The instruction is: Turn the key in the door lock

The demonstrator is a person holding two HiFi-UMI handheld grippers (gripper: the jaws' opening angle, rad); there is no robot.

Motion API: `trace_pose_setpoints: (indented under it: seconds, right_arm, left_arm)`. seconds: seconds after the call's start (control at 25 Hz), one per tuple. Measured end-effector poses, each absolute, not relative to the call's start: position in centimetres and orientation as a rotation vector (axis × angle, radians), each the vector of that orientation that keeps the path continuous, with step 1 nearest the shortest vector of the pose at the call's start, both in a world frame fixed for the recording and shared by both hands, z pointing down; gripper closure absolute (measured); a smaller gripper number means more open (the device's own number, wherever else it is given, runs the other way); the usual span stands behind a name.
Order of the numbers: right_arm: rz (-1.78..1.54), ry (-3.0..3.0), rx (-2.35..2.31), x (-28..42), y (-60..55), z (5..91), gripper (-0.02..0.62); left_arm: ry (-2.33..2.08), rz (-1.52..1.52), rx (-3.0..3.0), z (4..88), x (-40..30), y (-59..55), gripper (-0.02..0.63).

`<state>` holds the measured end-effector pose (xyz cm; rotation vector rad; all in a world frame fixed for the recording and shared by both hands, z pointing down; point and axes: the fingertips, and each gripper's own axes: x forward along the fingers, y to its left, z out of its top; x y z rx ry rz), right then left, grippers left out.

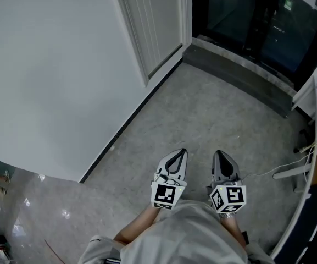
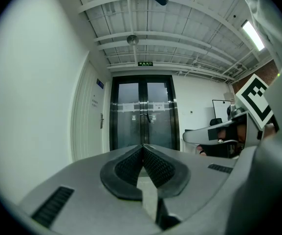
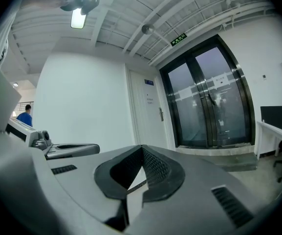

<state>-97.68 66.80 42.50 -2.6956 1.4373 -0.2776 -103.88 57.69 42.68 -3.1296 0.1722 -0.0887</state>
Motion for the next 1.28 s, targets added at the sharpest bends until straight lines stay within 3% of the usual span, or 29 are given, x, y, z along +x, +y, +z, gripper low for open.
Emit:
trace_pose_setpoints:
  seconds: [0.6, 1.28]
  right_arm:
    - [-0.321, 1.427, -2.704, -94.7, 62.5, 44.7, 0.603]
    - [-0.326, 1.564, -2.624, -81.3, 52.9, 44.4, 0.603]
  left_arm:
    - [0.205, -0.119, -3.129, 44.9, -101.3, 53.4, 0.597]
    - [0.338, -0.125, -3.094, 44.3, -88.8, 45.2, 0.598]
